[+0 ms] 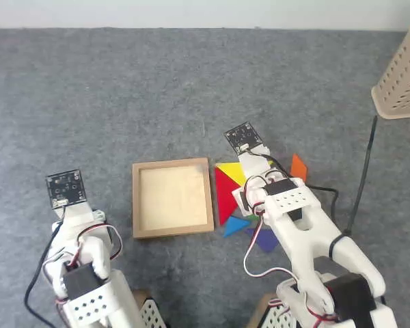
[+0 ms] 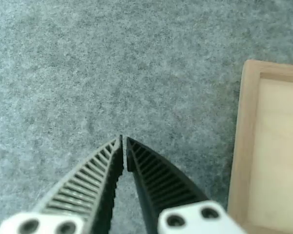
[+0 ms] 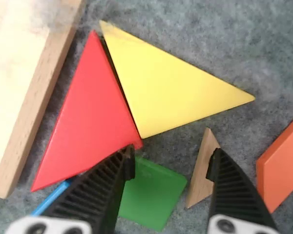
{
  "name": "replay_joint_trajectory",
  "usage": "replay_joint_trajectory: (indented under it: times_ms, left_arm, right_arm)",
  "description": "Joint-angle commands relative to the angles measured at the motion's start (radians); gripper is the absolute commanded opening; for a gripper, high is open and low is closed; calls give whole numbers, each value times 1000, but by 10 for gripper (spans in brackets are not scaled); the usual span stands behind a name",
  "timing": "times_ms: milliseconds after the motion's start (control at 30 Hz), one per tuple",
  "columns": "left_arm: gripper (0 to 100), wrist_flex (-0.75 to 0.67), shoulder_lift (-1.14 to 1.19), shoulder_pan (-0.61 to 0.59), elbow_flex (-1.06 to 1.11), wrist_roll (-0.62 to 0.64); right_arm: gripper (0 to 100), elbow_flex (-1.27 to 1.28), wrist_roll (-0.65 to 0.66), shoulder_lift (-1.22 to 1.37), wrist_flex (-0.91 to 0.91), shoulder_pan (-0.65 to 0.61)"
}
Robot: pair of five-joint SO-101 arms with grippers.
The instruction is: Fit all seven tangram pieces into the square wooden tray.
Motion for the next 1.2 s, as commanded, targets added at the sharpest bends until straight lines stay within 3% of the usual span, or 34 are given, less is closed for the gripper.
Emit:
replay_joint_trajectory:
  times_ms: [0,1167]
  left_arm:
    - [13,6,-8,5,-10,14]
    - [13,6,-8,5,-10,14]
  right_arm:
    - [249,-5,-6,-51,-12,7]
    - [249,-5,-6,-53,2,7]
